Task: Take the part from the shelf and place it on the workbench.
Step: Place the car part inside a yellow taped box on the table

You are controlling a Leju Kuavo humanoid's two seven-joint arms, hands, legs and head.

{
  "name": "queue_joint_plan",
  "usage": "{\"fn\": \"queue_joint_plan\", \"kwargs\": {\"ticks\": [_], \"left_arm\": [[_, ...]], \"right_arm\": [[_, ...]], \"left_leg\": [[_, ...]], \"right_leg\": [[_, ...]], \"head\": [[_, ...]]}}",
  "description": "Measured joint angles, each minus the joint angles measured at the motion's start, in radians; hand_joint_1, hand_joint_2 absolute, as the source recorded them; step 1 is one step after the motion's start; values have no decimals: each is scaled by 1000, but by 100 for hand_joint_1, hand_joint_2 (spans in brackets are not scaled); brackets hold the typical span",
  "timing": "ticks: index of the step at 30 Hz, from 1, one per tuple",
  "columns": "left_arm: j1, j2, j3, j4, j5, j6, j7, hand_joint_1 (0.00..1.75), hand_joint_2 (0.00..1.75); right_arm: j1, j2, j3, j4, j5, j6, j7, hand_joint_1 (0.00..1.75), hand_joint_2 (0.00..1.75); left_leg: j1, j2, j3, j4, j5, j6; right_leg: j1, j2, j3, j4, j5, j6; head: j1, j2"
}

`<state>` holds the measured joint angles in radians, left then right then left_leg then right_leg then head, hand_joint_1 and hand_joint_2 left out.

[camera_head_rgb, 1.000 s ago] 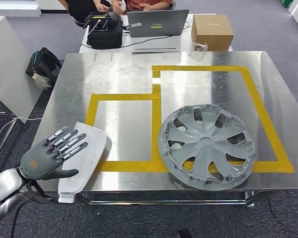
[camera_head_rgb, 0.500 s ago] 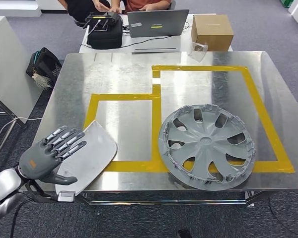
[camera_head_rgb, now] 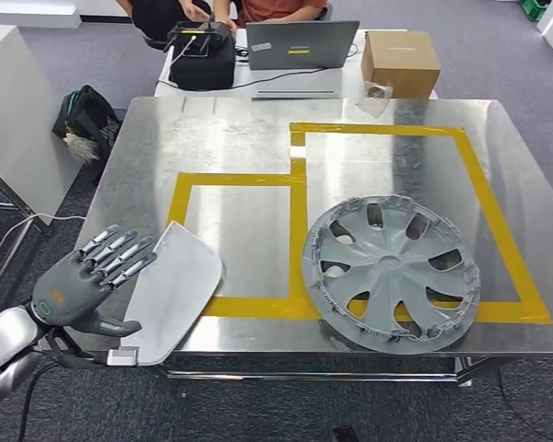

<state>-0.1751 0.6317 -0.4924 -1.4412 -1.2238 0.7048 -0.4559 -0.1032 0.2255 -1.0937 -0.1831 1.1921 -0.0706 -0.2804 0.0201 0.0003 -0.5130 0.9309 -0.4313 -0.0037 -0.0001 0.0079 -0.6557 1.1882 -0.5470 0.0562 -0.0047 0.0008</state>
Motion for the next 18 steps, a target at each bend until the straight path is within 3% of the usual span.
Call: {"fn": "queue_joint_plan", "kwargs": {"ticks": [1,2,3,5,7,8,11,13,16,17,18], "left_arm": [[1,0,0,0,0,0,0,0,0],[1,0,0,0,0,0,0,0,0],[1,0,0,0,0,0,0,0,0],[0,1,0,0,0,0,1,0,0],[-1,3,1,0,1,0,2,0,0],[-2,4,2,0,1,0,2,0,0],[-4,6,2,0,2,0,2,0,0],[-5,8,2,0,2,0,2,0,0],[-5,10,2,0,2,0,2,0,0],[-4,10,1,0,2,0,2,0,0],[-4,10,1,0,2,0,2,0,0]], "right_arm": [[0,0,0,0,0,0,0,0,0],[0,0,0,0,0,0,0,0,0],[0,0,0,0,0,0,0,0,0],[0,0,0,0,-1,0,0,0,0],[-2,0,0,0,-1,0,0,0,0],[-3,0,0,0,-2,1,1,0,0],[-4,1,0,0,-3,1,1,0,0],[-5,1,0,0,-4,1,1,0,0],[-5,1,0,0,-5,1,0,0,0],[-5,1,0,0,-5,1,0,0,0],[-5,1,0,0,-5,1,0,0,0]], "left_leg": [[1,0,-2,1,0,-1],[2,1,-3,3,1,-2],[5,1,-3,5,0,-4],[11,0,-4,10,-2,-14],[12,-3,-11,20,-3,-31],[10,-4,-16,25,-1,-39],[12,-5,-28,33,-1,-56],[13,-3,-55,88,-51,-60],[8,-2,-134,285,-166,-58],[5,-2,-146,324,-177,-55],[3,-2,-141,332,-170,-51]], "right_leg": [[-3,0,-27,63,-20,3],[-5,0,-39,93,-21,6],[-8,0,-29,78,-1,9],[-15,-1,34,-45,64,17],[-17,3,93,-152,94,17],[-17,5,103,-174,93,14],[-14,7,88,-168,94,-14],[-13,6,74,-168,104,-36],[-4,3,45,-168,123,-55],[-1,3,35,-168,130,-57],[3,3,25,-168,139,-59]], "head": [[0,0],[0,0],[0,0],[0,0],[3,0],[4,0],[4,0],[3,0],[3,0],[3,0],[3,0]]}}
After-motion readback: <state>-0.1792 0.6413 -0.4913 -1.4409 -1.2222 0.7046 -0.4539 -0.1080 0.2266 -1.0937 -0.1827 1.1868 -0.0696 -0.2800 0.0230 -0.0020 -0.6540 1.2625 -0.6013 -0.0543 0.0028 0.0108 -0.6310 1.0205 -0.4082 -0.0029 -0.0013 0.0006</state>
